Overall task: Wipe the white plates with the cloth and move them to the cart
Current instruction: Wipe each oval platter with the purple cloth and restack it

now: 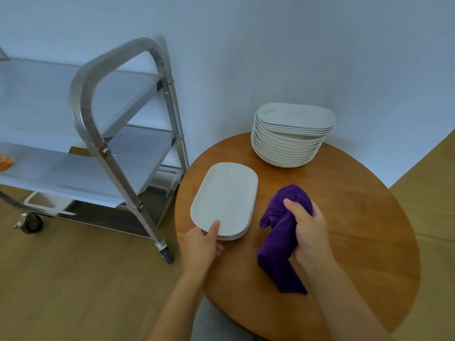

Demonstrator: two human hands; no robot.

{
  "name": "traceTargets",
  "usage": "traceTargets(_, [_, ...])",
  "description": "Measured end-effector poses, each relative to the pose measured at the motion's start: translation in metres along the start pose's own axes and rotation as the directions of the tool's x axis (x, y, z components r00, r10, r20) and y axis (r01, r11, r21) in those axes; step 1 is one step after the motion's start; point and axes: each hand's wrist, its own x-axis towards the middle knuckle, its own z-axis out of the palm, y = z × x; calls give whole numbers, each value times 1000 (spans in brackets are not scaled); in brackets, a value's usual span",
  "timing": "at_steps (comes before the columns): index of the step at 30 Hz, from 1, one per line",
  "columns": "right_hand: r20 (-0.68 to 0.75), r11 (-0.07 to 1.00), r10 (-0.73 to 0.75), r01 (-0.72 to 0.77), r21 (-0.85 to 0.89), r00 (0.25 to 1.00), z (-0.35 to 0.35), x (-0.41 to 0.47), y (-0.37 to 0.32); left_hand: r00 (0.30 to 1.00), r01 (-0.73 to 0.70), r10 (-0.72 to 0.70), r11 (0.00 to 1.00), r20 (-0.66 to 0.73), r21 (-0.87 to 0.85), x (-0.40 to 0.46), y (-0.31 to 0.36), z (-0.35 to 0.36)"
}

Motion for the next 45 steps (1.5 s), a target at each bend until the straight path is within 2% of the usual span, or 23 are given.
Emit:
traceTargets(2, [-1,1000,0,0,-5,1000,1,2,1,999,-52,48,962,21,267,1,1,-2])
traceTargets(4, [0,1000,-7,7,-12,1000,2,5,1,996,-86,91,877,11,472,1,8,-2])
traceTargets(6, [11,1000,-20,20,-15,1000,3,11,-3,984,-137,177,785,-6,605,1,27,0])
traceTargets(8, [11,1000,-26,26,-15,1000,4,17,-12,956,-239,293,704,34,669,3,56,4])
traceTargets(9, [9,1000,-30,30,-8,1000,5,21,-17,934,-310,350,689,74,655,6,74,7])
traceTargets(11, [22,999,-48,48,4,999,4,32,-30,897,-427,414,726,155,539,16,109,16])
traceTargets(13, [42,997,-72,72,-2,997,1,44,-45,882,-471,422,778,208,416,31,139,28])
traceTargets(16, [38,995,-100,101,-17,994,-6,64,-66,866,-499,455,817,208,290,61,172,51])
traceTargets(22, [53,994,-105,105,-5,993,-12,104,-96,921,-372,358,926,155,70,119,215,99])
traceTargets(28, [35,994,-107,107,-11,994,-16,137,-113,956,-249,229,963,182,99,147,241,123])
traceTargets(30, [33,994,-106,106,-14,994,-19,141,-112,961,-202,172,972,218,121,149,254,121])
traceTargets(34, [41,995,-101,101,11,994,-26,141,-109,951,-58,37,997,306,58,144,265,115])
traceTargets(39, [21,994,-108,108,19,994,-36,137,-106,954,21,36,982,298,-187,141,256,106])
traceTargets(42, [10,994,-95,95,47,995,-39,132,-105,941,66,31,960,336,-271,135,248,100])
traceTargets(45, [-20,996,-68,69,47,997,-38,124,-104,950,78,45,924,309,-375,128,238,93])
